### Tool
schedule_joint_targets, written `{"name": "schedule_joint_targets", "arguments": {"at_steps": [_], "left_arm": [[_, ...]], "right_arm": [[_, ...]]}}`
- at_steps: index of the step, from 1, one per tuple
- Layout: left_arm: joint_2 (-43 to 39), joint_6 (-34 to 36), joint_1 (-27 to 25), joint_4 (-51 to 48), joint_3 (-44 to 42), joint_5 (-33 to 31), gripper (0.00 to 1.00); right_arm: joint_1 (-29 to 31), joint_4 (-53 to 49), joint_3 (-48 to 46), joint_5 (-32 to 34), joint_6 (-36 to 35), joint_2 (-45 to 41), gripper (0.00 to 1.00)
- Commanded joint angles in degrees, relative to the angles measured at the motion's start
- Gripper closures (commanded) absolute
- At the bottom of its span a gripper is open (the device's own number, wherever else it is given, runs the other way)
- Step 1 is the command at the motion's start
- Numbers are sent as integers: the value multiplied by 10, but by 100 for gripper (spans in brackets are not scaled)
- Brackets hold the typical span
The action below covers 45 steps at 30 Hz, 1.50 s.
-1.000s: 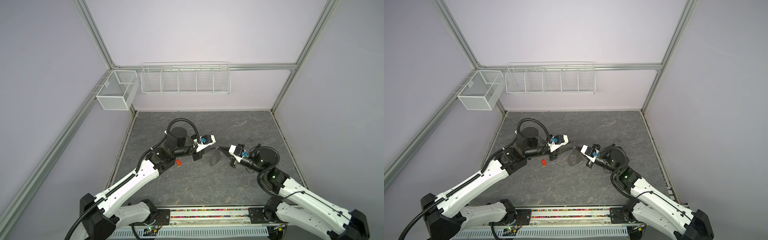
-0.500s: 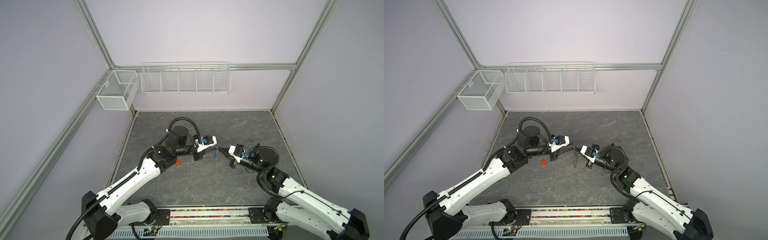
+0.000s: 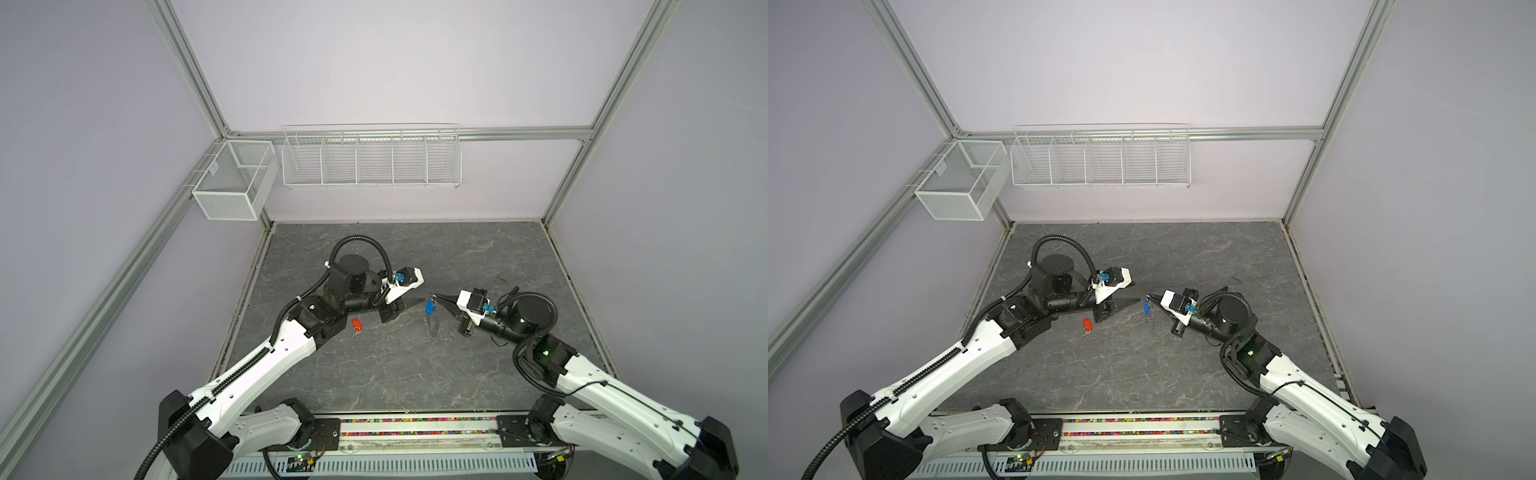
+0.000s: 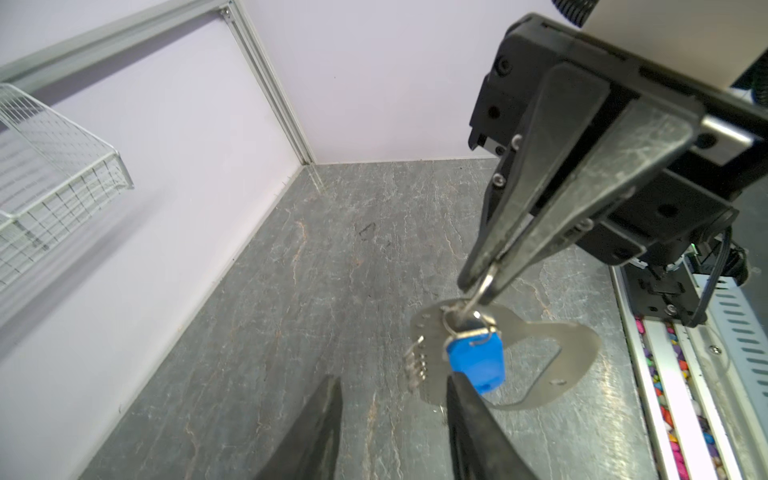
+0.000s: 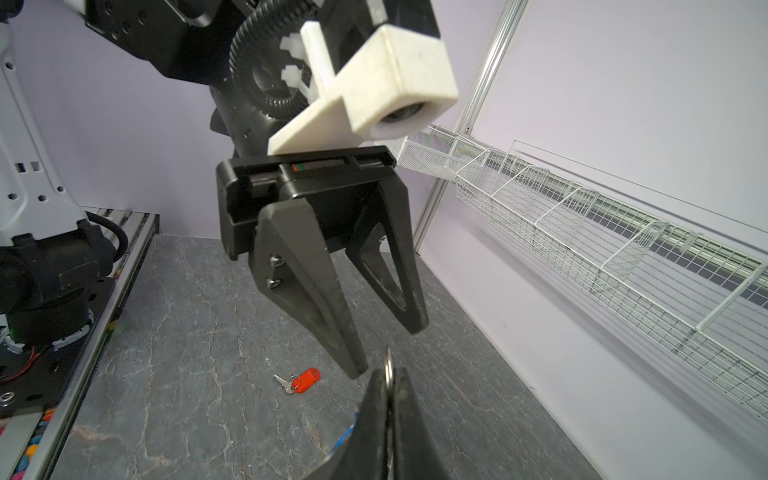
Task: Put the keys on the keyring
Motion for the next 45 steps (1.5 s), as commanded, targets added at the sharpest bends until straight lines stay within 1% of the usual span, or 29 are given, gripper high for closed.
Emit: {"name": "schedule_joint_targets", "arguments": {"at_steps": [1, 5, 14, 18, 25, 32, 35, 36, 40, 42, 45], "left_arm": [[-12, -38, 1, 35, -30, 29, 57], [-4, -65, 1, 87, -57, 71, 57], [33, -95, 0, 149, -61, 132, 59], [45, -97, 0, 149, -57, 147, 60], [62, -99, 0, 138, -48, 153, 66], [63, -94, 0, 128, -45, 152, 86], [59, -67, 0, 90, -28, 144, 98], [59, -52, 0, 62, -17, 142, 100], [72, 20, 0, -86, 51, 119, 100], [79, 50, -2, -153, 86, 95, 100], [90, 80, -5, -215, 126, 66, 100]], "right_arm": [[-4, 22, 3, -9, 9, 1, 93], [-4, 24, 5, -12, 8, 5, 93], [-4, 26, 8, -20, 12, 9, 93], [-4, 30, 8, -22, 13, 11, 93], [-4, 33, 6, -13, 11, 10, 93], [-4, 24, 2, -10, 6, 8, 93], [-4, 11, -2, -8, 2, 6, 93], [-5, 4, -4, -1, 0, 5, 93], [-10, 2, -21, 12, 1, 0, 92], [-13, 2, -27, 11, 4, 0, 92], [-15, 5, -32, 2, 13, 8, 89]]}}
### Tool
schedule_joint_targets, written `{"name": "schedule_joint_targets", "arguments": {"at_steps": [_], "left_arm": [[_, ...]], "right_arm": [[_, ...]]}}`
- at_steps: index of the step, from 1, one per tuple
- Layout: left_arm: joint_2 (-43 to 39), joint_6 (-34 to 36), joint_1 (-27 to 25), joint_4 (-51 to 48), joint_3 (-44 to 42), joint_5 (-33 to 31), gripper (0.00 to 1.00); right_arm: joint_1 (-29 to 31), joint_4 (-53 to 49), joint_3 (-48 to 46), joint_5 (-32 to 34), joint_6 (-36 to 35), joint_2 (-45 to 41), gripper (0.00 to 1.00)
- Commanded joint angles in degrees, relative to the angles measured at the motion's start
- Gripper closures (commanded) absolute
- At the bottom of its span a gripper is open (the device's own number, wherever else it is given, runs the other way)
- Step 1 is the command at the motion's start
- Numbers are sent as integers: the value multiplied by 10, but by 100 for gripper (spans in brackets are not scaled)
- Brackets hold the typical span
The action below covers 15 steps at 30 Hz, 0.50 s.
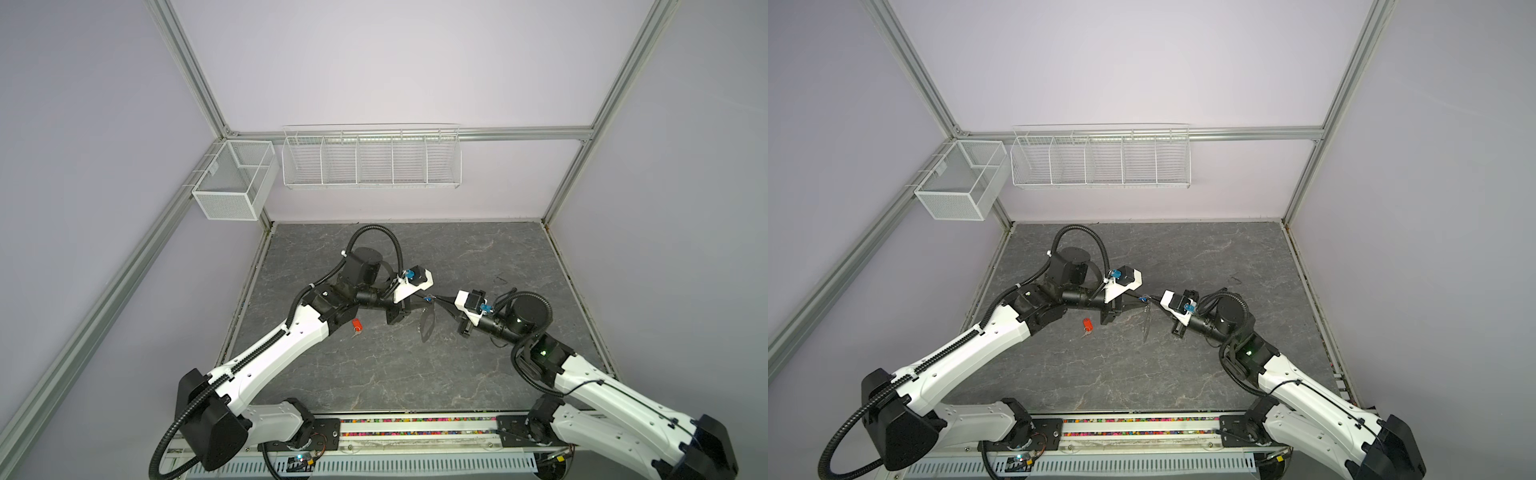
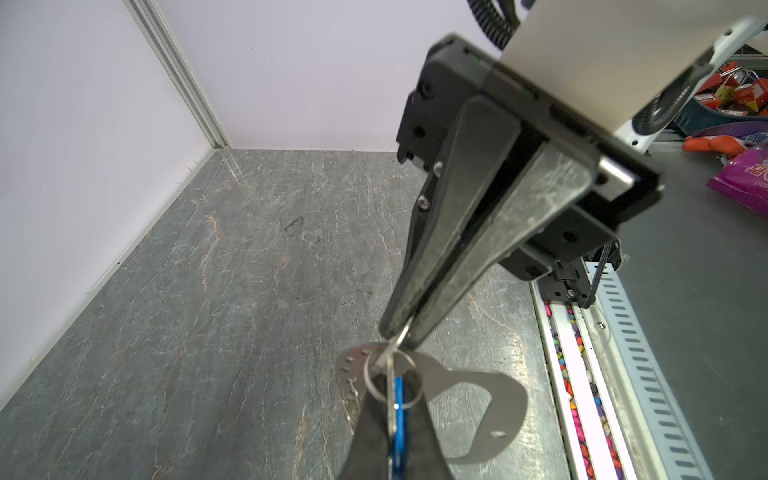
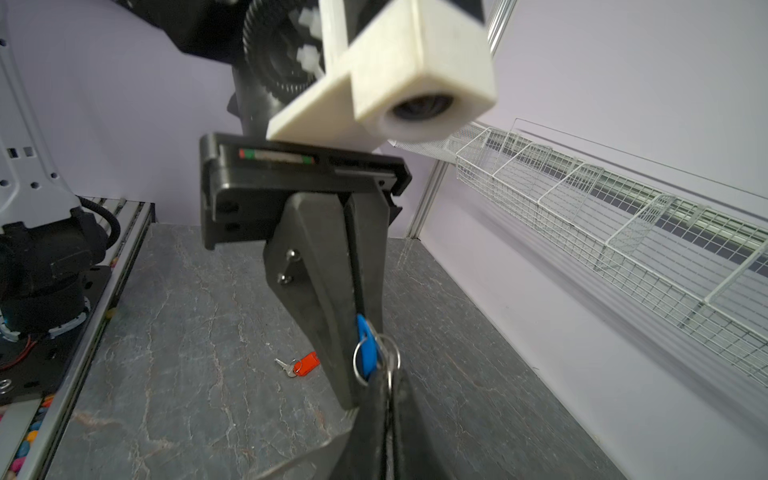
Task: Put the keys on the keyring
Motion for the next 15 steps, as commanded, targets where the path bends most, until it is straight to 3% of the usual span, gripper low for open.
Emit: {"name": "schedule_joint_targets", "arguments": {"at_steps": [1, 8, 13, 15], "left_arm": [[15, 68, -5, -123, 49, -37, 100], [81, 140, -33, -294, 166, -145, 100], [141, 153, -40, -364, 225, -177, 100], [171, 150, -40, -370, 243, -180, 100]], "right_arm": [[-5, 4, -12, -1, 13, 4, 87], [-15, -2, -28, 94, 35, -7, 69], [-20, -68, -23, 238, 39, -25, 57], [-23, -95, -26, 328, 47, -39, 52]]}}
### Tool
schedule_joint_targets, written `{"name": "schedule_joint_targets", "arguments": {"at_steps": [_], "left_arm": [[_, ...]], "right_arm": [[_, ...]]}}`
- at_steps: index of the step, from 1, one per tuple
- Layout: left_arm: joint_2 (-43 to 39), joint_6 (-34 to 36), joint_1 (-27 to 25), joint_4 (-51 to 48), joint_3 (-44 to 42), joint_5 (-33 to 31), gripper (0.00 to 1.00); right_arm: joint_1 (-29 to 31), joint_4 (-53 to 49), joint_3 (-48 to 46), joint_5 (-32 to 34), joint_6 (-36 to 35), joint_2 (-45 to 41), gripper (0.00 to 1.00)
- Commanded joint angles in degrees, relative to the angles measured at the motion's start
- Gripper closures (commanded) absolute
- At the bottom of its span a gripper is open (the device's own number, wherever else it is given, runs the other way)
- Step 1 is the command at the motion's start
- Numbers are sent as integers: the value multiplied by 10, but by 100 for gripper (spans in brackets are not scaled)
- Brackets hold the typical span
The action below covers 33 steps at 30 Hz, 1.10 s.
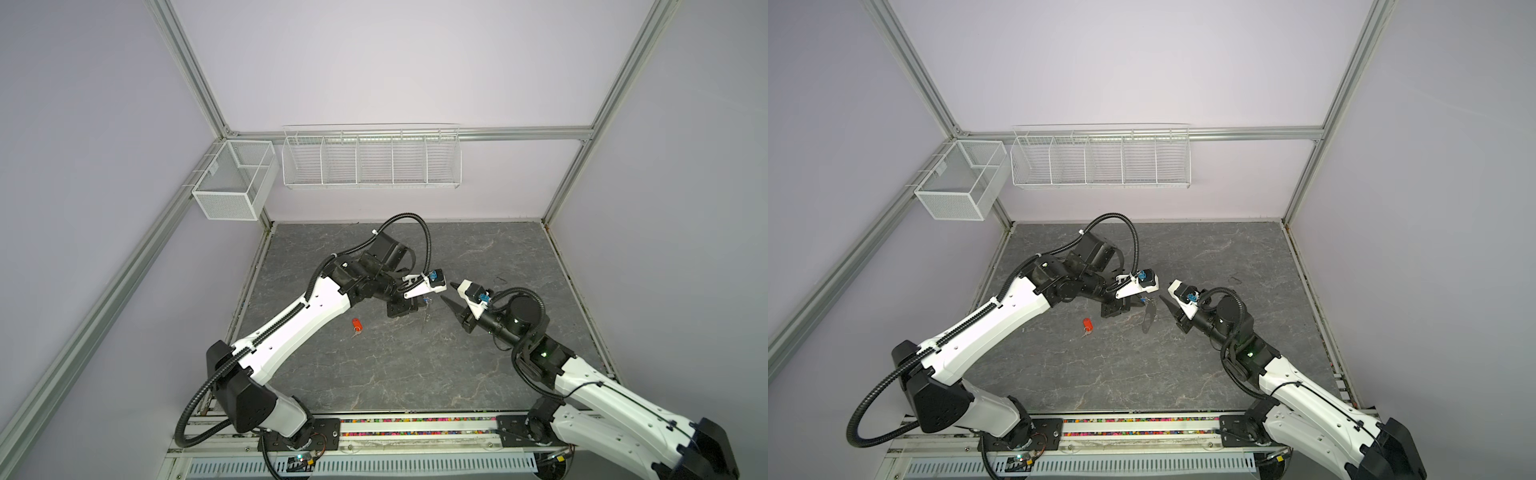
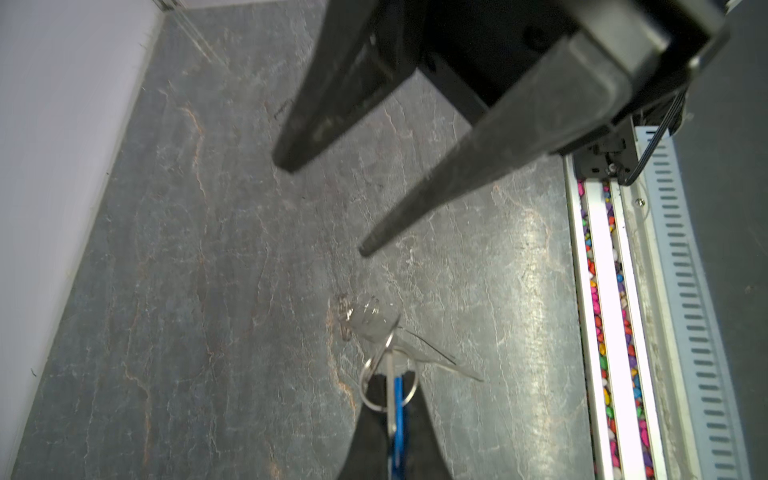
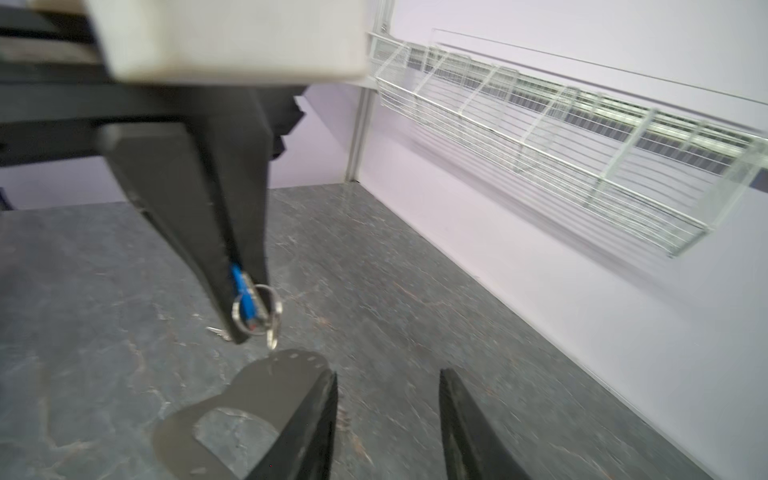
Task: Put the keys on the keyring
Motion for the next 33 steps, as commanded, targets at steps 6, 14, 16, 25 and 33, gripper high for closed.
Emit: {"name": "schedule_joint_targets", "arguments": {"at_steps": [6, 14, 16, 25, 33], "left_arm": [[162, 24, -15, -44, 150, -15, 100], [298, 42, -22, -49, 308, 22, 100], [291, 48, -15, -40, 256, 9, 100], [264, 47, 11, 33, 42, -70, 100], [237, 42, 22, 51, -50, -139, 100]], "right_arm": [[-42, -130, -30, 335, 50, -106, 45], [-76, -217, -29, 385, 72, -196, 43], [-77, -227, -36, 368, 79, -205, 41], [-78, -203, -80, 350, 122, -185, 42], [-78, -161, -103, 301, 123, -176, 42]]}}
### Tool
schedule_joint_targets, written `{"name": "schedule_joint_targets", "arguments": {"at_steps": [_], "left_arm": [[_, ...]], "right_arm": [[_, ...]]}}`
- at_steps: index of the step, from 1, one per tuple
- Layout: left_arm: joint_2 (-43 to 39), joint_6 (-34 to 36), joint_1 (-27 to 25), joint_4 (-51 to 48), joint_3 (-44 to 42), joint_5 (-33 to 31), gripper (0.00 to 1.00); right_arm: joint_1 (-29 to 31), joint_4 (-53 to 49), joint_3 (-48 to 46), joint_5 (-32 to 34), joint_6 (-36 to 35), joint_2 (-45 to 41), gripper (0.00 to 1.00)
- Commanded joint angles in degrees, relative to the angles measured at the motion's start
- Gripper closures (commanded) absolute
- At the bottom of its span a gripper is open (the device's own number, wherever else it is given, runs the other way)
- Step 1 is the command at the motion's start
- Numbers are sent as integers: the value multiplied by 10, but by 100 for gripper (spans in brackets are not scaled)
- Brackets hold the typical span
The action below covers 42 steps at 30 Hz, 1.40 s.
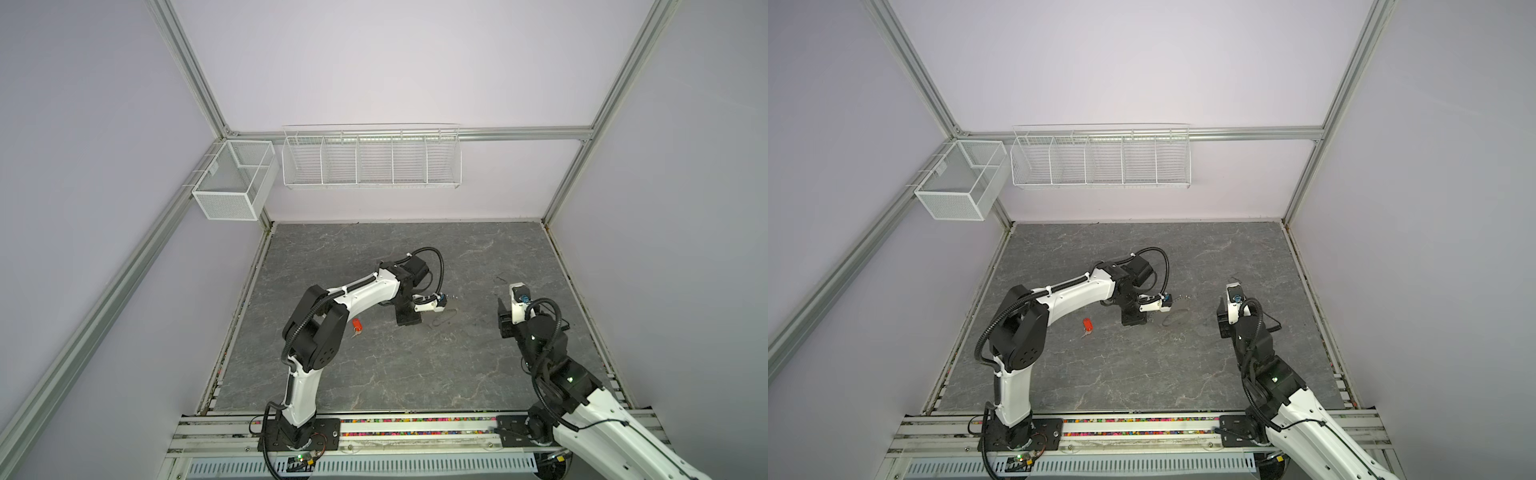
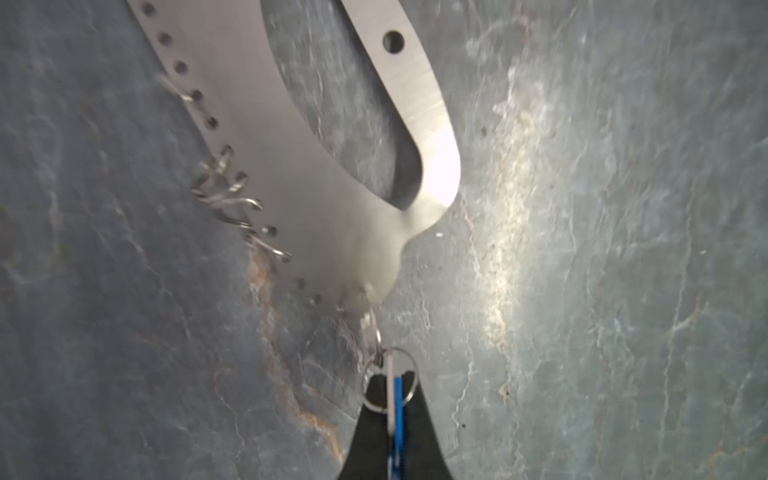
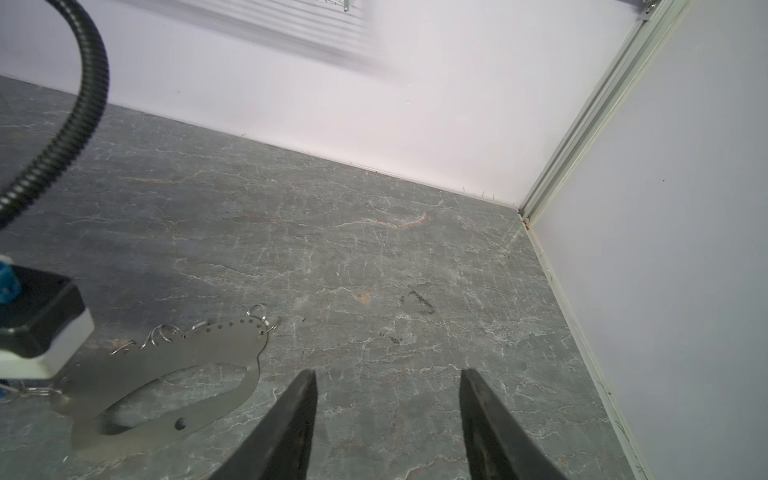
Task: Put the keys on the keyring
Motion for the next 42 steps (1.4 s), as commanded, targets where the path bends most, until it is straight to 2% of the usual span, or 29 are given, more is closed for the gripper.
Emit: {"name": "schedule_joint_targets", "arguments": {"at_steps": [1, 6, 9, 12, 14, 15, 18, 22, 24, 25, 27, 29, 34, 38, 42], "left_arm": [[-32, 10, 9, 5, -25, -32, 100], [-35, -8, 26, -10, -62, -47, 100], [-39, -17, 27, -7, -84, -58, 100], [-35, -31, 28, -19, -86, -67, 96], [-32, -40, 27, -25, -89, -80, 94], [-31, -43, 28, -29, -90, -83, 93], [-36, -62, 32, -34, -96, -89, 83], [-68, -93, 44, -20, -117, -90, 64], [-99, -108, 53, -4, -126, -74, 53], [-117, -116, 57, 7, -130, -66, 51], [-152, -134, 69, 30, -133, -48, 49], [-190, -145, 84, 64, -136, -25, 48], [-270, -204, 136, 240, -173, 62, 47], [-280, -237, 167, 396, -212, 114, 47], [-232, -247, 191, 418, -177, 188, 49]], "right_arm": [[-2, 46, -22, -33, 14, 4, 41], [-2, 95, -27, -116, -6, 42, 36], [-5, 150, -33, -84, 37, 93, 30], [-8, 188, -27, -108, 53, 138, 30], [-8, 174, -6, -129, 46, 172, 31], [-8, 163, 9, -115, 60, 191, 31], [-9, 111, 51, -50, 127, 237, 24], [-10, 119, 69, -88, 118, 276, 20], [-11, 117, 78, -119, 113, 293, 20], [-11, 106, 87, -129, 112, 304, 22], [-13, 91, 102, -133, 124, 325, 28], [-16, 74, 122, -155, 133, 349, 29], [-28, 13, 201, -241, 177, 442, 30], [-58, -25, 264, -300, 203, 526, 33], [-101, -50, 308, -359, 307, 587, 37]]}}
